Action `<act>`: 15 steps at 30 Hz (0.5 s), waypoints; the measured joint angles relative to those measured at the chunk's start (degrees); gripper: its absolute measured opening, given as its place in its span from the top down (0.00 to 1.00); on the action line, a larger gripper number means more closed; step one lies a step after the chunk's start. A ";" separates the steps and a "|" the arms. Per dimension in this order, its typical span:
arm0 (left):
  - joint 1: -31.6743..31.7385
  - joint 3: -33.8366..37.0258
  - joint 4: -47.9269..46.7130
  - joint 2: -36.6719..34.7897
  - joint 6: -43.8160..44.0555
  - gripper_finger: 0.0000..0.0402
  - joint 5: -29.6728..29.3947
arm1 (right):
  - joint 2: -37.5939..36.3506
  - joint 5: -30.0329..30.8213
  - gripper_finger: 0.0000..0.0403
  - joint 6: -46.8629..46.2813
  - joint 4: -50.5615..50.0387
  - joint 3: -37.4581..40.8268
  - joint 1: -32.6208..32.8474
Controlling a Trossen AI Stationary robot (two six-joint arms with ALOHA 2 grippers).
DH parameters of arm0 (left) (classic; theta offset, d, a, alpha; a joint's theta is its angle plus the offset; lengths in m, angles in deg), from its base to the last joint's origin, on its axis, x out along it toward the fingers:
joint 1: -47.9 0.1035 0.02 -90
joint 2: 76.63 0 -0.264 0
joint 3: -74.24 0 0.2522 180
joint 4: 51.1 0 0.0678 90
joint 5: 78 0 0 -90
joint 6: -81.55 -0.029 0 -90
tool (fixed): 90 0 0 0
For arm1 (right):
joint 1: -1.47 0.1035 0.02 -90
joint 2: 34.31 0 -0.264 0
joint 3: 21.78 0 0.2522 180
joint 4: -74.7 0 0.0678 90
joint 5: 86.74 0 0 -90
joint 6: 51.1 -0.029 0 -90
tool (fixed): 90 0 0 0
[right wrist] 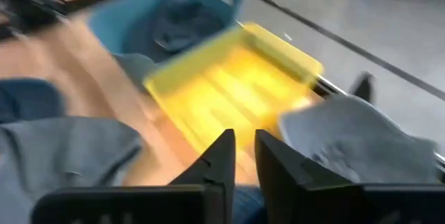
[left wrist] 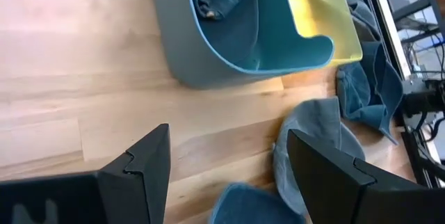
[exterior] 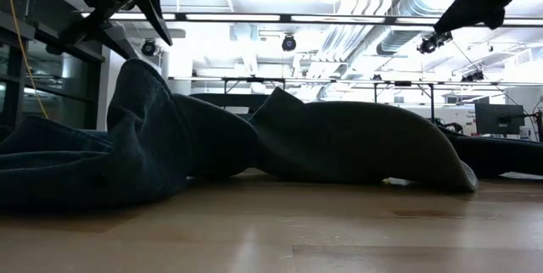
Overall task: Pick & Place hat
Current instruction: Put the top black cap into the blue bin
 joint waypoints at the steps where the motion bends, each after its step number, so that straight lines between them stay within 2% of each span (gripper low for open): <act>1: 0.00 0.00 0.04 0.00 -0.34 0.42 -0.17 | 1.53 0.20 0.84 -0.80 -2.42 -1.55 -0.78; 6: 0.00 0.00 0.90 0.00 -2.13 0.42 -0.39 | 7.42 -0.17 0.69 -1.29 -11.48 -7.67 -6.87; 11: 1.31 -0.01 3.29 0.00 -4.60 0.42 -1.31 | 10.10 -2.71 0.52 1.67 -16.32 -11.26 -15.04; 15: 4.81 -0.02 8.67 0.00 -11.17 0.42 2.61 | 10.63 -5.91 0.42 5.12 -16.72 -11.33 -21.59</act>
